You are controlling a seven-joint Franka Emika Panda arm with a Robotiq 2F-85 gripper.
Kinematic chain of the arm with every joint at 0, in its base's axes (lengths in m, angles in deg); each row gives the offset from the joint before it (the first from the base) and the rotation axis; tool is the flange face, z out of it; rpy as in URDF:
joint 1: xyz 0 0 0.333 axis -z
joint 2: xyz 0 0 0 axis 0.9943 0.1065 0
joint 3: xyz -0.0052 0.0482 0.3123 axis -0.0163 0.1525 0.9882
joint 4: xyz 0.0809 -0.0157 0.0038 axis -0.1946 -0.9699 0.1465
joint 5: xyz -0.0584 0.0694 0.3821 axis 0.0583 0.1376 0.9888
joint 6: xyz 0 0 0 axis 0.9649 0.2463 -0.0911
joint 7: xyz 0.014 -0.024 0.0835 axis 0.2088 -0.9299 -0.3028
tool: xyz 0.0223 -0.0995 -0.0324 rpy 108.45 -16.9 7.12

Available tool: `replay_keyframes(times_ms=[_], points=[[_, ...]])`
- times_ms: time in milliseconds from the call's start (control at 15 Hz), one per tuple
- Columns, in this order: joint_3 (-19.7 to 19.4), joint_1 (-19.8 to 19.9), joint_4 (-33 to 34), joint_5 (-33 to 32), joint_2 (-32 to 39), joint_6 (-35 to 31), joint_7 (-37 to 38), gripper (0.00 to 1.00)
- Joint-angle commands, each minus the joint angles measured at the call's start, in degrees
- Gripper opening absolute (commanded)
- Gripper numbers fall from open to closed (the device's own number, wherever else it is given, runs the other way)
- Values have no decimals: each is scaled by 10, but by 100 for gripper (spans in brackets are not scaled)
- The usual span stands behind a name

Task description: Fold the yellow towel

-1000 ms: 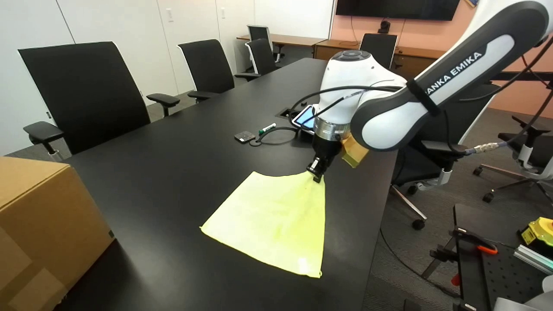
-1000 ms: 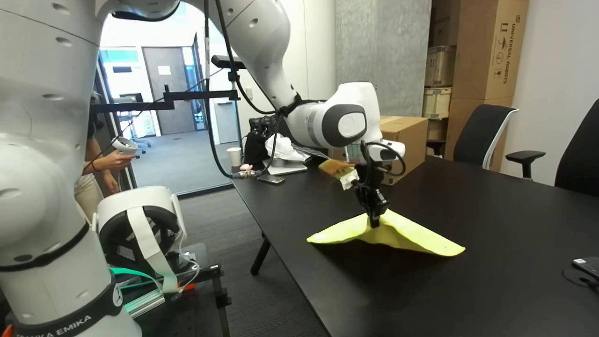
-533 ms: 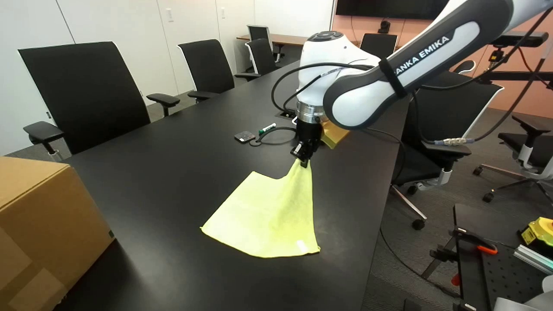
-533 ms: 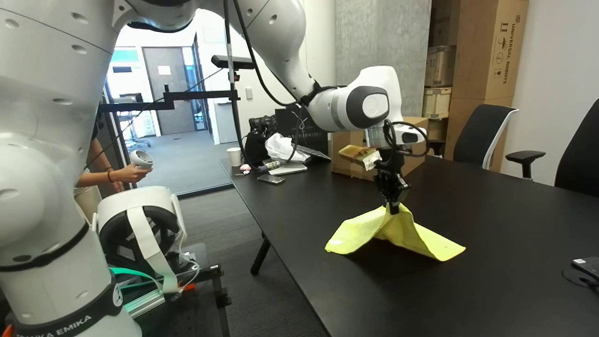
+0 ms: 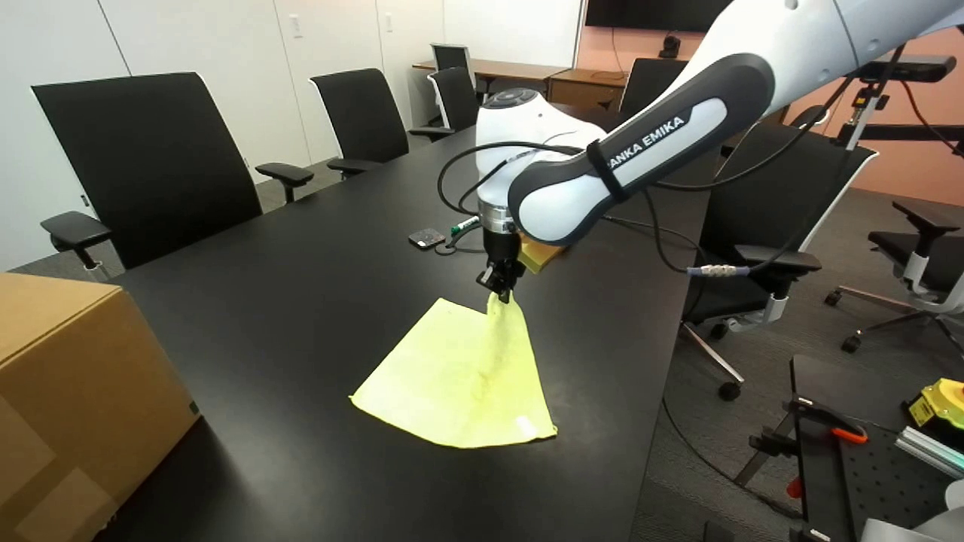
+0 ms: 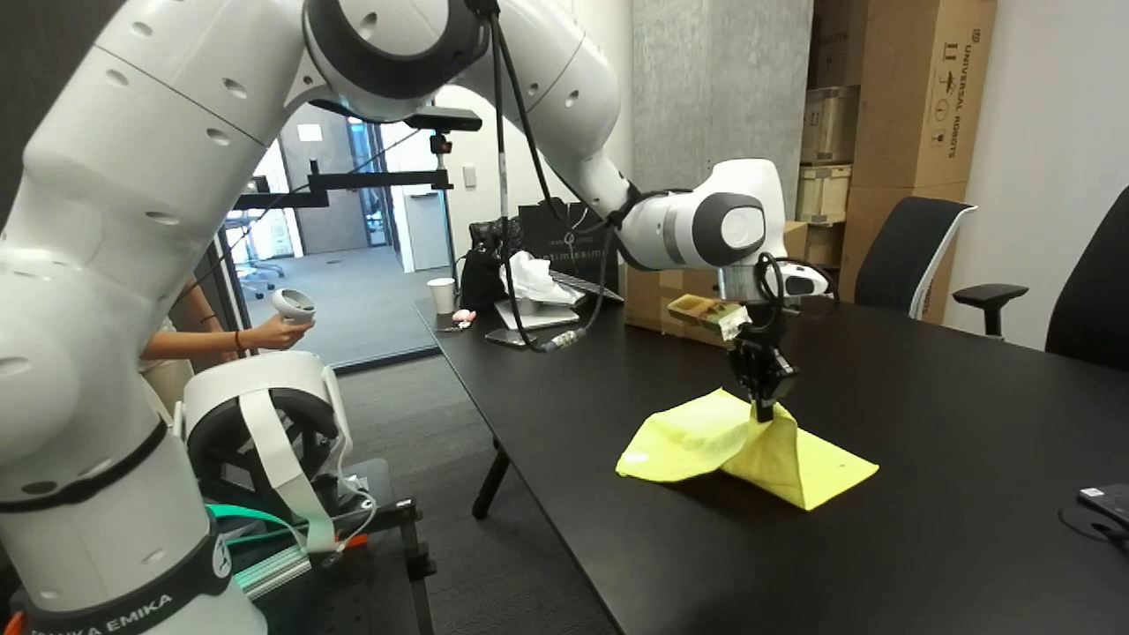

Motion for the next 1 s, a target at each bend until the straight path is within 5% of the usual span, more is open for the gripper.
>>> replay_keyframes(times_ms=[0,933], points=[[12,11,116,17,62,42,-18,5],[9,21,432,22,259,170,-17,4]])
